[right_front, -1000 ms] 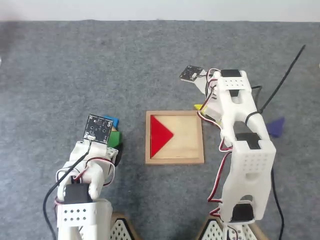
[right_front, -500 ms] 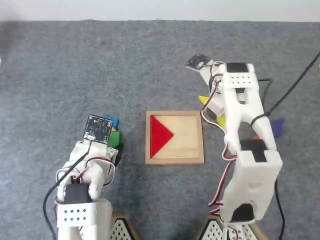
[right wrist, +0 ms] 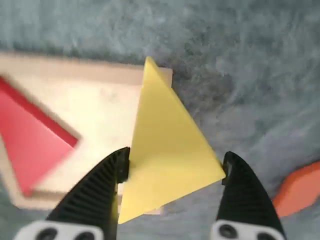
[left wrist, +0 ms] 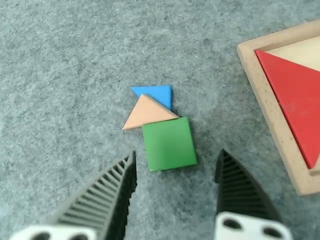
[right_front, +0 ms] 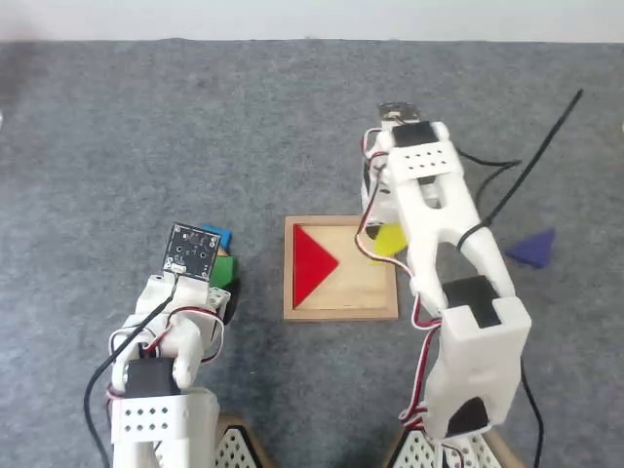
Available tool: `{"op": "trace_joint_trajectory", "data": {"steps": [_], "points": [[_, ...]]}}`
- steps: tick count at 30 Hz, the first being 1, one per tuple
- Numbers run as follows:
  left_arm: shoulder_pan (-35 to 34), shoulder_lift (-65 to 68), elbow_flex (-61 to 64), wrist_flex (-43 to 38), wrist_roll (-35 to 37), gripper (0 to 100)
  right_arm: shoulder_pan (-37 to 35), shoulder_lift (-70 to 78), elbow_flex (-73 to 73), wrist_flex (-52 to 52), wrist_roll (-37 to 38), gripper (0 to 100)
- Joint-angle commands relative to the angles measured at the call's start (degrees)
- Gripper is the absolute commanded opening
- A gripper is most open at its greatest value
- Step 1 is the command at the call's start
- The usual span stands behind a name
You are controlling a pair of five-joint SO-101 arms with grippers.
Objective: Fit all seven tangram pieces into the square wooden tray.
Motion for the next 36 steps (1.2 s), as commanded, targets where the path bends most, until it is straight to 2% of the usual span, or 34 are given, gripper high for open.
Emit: {"op": "trace_joint_trajectory", "data": {"steps": [1,6,11,15,20,33,36], "points": [[0.2,0.2,-0.5,-1.2,0.6,25,-3.6,-4.4,-1.0,0.3,-19.3,15.1],[0.2,0.2,-0.5,-1.2,0.6,25,-8.1,-4.3,-1.0,-2.1,-41.5,15.1],[0.2,0.2,-0.5,-1.2,0.6,25,-9.9,-4.3,-1.0,-8.0,-54.4,15.2],[0.2,0.2,-0.5,-1.2,0.6,25,-10.1,-4.1,-0.6,-12.3,-58.1,18.9],[0.2,0.2,-0.5,-1.2,0.6,25,-10.2,-0.8,-0.8,-12.9,-63.7,21.0],[0.2,0.2,-0.5,-1.2,0.6,25,-13.4,3.0,-1.1,-15.2,-65.4,21.2],[0.2,0.2,-0.5,-1.2,0.6,25,-13.1,3.4,-0.9,-14.7,-67.5,27.6]]}}
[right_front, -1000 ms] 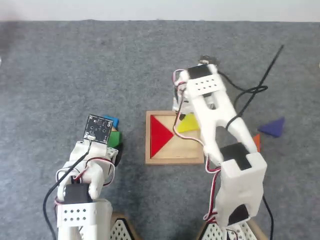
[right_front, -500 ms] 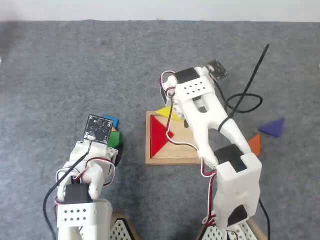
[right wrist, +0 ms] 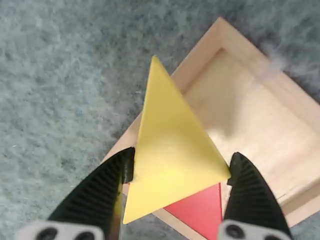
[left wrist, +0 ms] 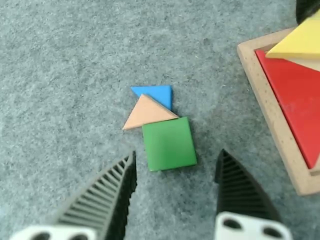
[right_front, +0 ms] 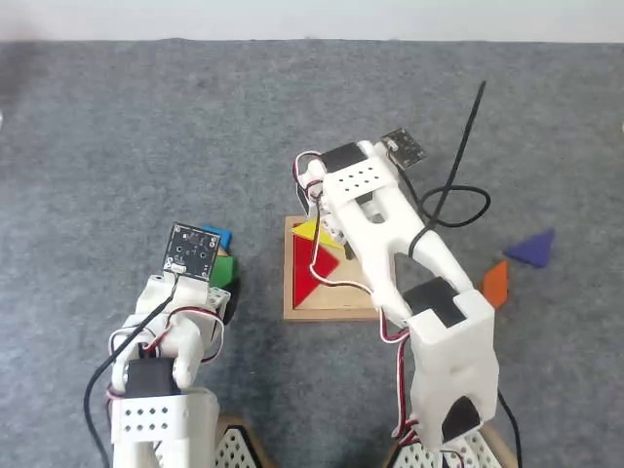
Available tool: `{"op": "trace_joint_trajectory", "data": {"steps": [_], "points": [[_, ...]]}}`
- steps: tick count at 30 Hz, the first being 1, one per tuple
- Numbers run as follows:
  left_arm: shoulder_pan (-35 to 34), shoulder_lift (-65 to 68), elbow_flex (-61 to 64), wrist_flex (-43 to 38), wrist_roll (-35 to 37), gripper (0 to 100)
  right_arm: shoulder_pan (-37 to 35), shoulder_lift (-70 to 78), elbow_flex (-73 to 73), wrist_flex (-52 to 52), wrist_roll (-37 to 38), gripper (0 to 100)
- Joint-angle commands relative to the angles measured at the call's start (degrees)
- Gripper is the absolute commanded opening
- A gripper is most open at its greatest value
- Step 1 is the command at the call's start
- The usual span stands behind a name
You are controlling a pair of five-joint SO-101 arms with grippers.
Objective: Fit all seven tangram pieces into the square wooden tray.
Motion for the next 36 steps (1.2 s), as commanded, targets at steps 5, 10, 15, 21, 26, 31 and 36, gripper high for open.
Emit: {"op": "trace_joint_trajectory", "data": {"steps": [5,10,15,21,26,31,36], "points": [[0.2,0.2,-0.5,-1.2,0.6,25,-0.6,-1.0,-0.9,-0.2,-6.2,33.5],[0.2,0.2,-0.5,-1.2,0.6,25,-0.4,-1.1,-1.1,-0.3,-6.5,33.5],[0.2,0.2,-0.5,-1.2,0.6,25,0.0,-1.1,-3.3,-1.1,-6.0,33.5],[0.2,0.2,-0.5,-1.2,0.6,25,0.0,-1.1,-8.3,-1.4,0.4,33.5],[0.2,0.2,-0.5,-1.2,0.6,25,0.0,-1.5,-9.4,-0.8,13.2,33.5],[0.2,0.2,-0.5,-1.2,0.6,25,-1.9,-0.1,-9.7,-0.5,44.7,33.6],[0.2,0.2,-0.5,-1.2,0.5,25,-1.1,5.1,-9.7,-0.8,72.0,33.6]]}}
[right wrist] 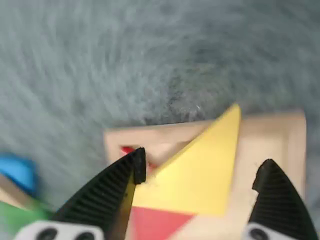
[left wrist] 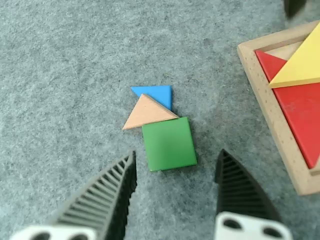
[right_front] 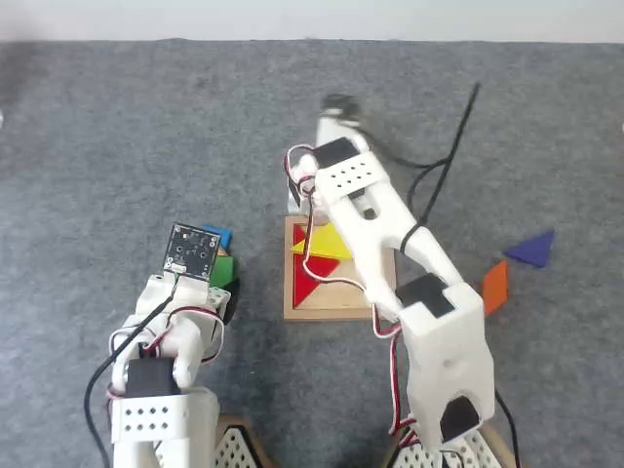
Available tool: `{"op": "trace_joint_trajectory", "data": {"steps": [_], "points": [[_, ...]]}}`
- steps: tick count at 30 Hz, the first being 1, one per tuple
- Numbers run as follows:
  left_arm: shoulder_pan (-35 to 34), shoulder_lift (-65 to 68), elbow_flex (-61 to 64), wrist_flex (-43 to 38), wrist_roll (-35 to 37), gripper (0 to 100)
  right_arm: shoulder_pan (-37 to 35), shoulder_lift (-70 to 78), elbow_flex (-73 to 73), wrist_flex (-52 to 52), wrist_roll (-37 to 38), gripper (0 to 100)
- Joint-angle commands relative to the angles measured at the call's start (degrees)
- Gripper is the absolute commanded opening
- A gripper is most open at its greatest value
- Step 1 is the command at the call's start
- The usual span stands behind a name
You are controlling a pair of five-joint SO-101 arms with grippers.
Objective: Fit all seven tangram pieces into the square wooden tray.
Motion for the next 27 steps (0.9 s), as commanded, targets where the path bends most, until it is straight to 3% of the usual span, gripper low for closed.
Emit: {"op": "trace_joint_trajectory", "data": {"steps": [1,10,20,27], "points": [[0.2,0.2,-0.5,-1.2,0.5,25,0.2,0.7,-3.2,-0.4,16.2,33.6],[0.2,0.2,-0.5,-1.2,0.4,25,1.4,-0.1,-3.5,3.0,17.6,33.6],[0.2,0.2,-0.5,-1.2,0.4,25,8.7,-0.1,-3.4,2.9,17.2,33.6],[0.2,0.2,-0.5,-1.2,0.4,25,6.6,-6.5,-3.3,4.4,14.9,33.6]]}}
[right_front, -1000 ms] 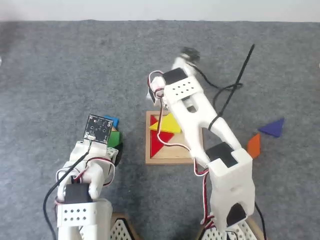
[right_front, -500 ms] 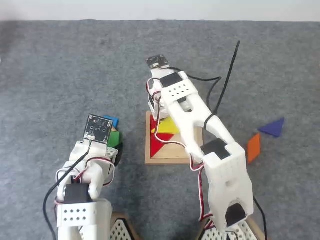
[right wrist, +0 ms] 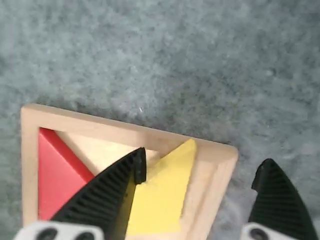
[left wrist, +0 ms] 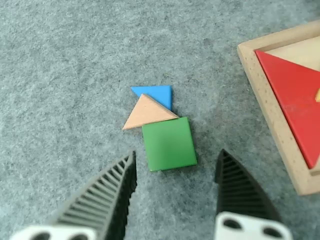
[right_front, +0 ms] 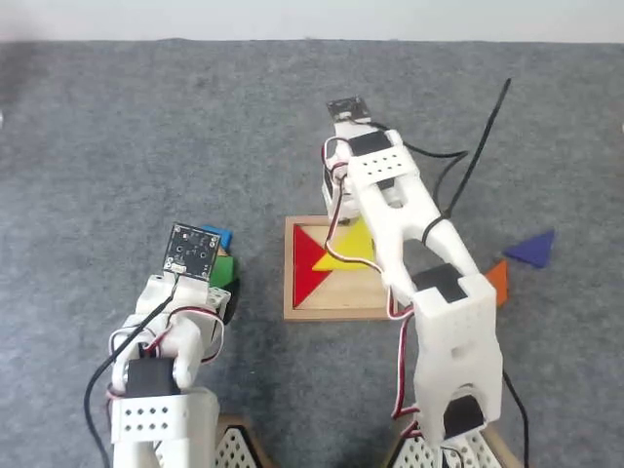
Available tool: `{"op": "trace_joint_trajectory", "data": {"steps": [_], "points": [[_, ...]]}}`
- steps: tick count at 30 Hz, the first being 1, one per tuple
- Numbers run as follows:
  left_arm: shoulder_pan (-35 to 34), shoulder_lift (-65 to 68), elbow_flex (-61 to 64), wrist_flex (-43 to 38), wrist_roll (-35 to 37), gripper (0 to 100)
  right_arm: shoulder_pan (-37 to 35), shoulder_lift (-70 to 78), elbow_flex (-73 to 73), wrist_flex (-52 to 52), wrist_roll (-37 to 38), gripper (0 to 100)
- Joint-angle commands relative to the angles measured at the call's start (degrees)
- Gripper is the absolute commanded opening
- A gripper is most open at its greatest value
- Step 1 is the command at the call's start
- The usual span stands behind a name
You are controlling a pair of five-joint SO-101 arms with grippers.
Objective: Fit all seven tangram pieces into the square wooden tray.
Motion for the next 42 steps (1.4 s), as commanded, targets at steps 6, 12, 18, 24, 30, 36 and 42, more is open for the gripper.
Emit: {"op": "trace_joint_trajectory", "data": {"steps": [6,12,18,24,30,36,42], "points": [[0.2,0.2,-0.5,-1.2,0.4,25,-3.9,-22.8,7.3,5.0,1.0,33.6],[0.2,0.2,-0.5,-1.2,0.4,25,-6.5,-40.8,36.5,-6.6,8.9,33.5],[0.3,0.2,-0.5,-1.2,0.6,25,-4.1,-43.2,46.5,-15.3,8.9,33.5],[0.2,0.2,-0.5,-1.2,0.6,25,-4.1,-37.1,46.9,-14.0,11.3,33.5],[0.2,0.2,-0.5,-1.2,0.6,25,-4.8,-36.3,48.5,-13.5,13.5,33.5],[0.2,0.2,-0.5,-1.2,0.6,25,-4.8,-34.9,49.0,-13.8,13.5,33.5],[0.2,0.2,-0.5,-1.2,0.6,25,-4.8,-28.5,48.5,-16.4,13.5,33.5]]}}
